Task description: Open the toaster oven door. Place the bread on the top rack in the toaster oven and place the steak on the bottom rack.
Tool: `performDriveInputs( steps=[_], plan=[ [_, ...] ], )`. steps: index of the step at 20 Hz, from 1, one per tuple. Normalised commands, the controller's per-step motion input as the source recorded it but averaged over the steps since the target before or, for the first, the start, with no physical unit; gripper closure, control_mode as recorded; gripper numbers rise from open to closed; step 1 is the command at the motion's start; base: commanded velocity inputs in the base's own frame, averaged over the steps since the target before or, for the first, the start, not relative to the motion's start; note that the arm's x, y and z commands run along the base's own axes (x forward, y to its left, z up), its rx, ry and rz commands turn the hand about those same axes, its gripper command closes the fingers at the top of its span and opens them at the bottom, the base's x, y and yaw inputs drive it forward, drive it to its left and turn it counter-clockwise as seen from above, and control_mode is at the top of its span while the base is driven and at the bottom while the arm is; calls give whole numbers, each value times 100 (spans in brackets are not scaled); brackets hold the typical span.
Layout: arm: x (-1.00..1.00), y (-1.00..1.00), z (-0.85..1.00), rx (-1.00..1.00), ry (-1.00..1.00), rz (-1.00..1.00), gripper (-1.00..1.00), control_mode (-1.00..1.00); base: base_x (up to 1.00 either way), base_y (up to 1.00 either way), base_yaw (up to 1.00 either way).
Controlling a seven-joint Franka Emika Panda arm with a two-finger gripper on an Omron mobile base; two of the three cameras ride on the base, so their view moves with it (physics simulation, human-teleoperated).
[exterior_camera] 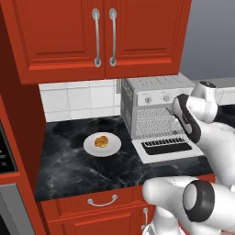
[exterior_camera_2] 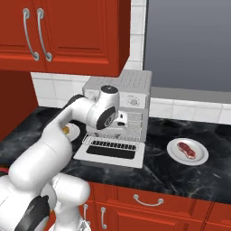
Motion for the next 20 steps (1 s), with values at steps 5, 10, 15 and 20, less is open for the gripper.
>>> performDriveInputs(
  steps=[5, 10, 15, 20],
  plan=[
    [-32, -85, 4, -14, -4, -11, -100, -100, 0, 0, 0],
    [5, -100, 24, -5, 3, -24, -100, -100, 0, 0, 0],
    [31, -100, 19, 0, 18, -18, -100, -100, 0, 0, 0],
    [52, -100, 18, 0, 17, -7, -100, -100, 0, 0, 0]
  ],
)
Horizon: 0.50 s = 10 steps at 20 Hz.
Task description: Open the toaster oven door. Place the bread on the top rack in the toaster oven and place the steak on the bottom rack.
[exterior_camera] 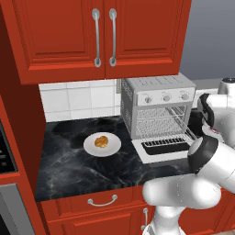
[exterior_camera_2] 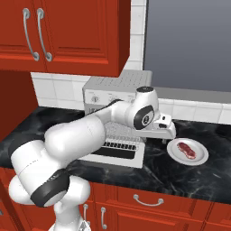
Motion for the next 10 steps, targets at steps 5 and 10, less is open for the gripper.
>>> performDriveInputs(
  steps=[5, 10],
  plan=[
    [45, -94, -31, 1, 4, 0, -100, -100, 0, 0, 0],
    [47, -64, -76, 1, 0, 3, -100, -100, 0, 0, 0]
  ],
)
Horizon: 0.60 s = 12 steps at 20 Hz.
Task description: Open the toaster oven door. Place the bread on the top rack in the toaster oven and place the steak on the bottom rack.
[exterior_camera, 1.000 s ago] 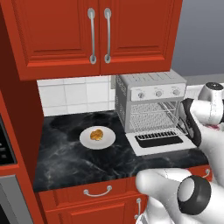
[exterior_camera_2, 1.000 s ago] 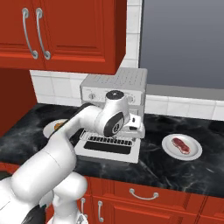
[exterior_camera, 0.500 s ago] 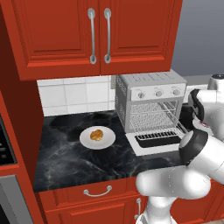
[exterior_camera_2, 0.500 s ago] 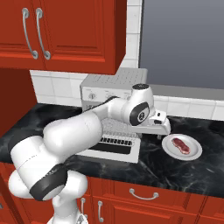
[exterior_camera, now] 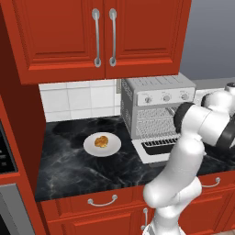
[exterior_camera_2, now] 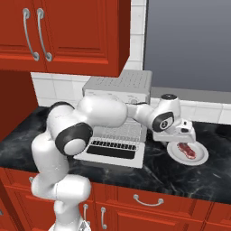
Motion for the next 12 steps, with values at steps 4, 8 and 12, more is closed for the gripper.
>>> performDriveInputs(
  steps=[4, 8, 12],
  plan=[
    [55, -42, -33, 7, 2, 4, -100, -100, 0, 0, 0],
    [53, -38, -26, 9, 7, 1, -100, -100, 0, 0, 0],
    [49, -27, -46, 1, 4, 2, -100, -100, 0, 0, 0]
  ],
)
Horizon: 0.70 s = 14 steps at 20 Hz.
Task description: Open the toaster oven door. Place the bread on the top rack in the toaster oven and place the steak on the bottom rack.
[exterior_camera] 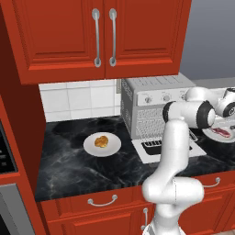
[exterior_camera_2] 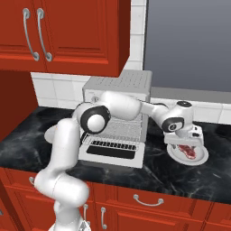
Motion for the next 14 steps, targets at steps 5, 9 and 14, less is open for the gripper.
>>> performDriveInputs(
  steps=[5, 9, 14],
  plan=[
    [28, -13, -48, 0, 0, 4, -100, -100, 0, 0, 0],
    [14, 0, -72, 0, 0, 8, -100, -100, 0, 0, 0],
    [13, 0, -30, 0, 0, 7, -100, -100, 0, 0, 0]
  ],
)
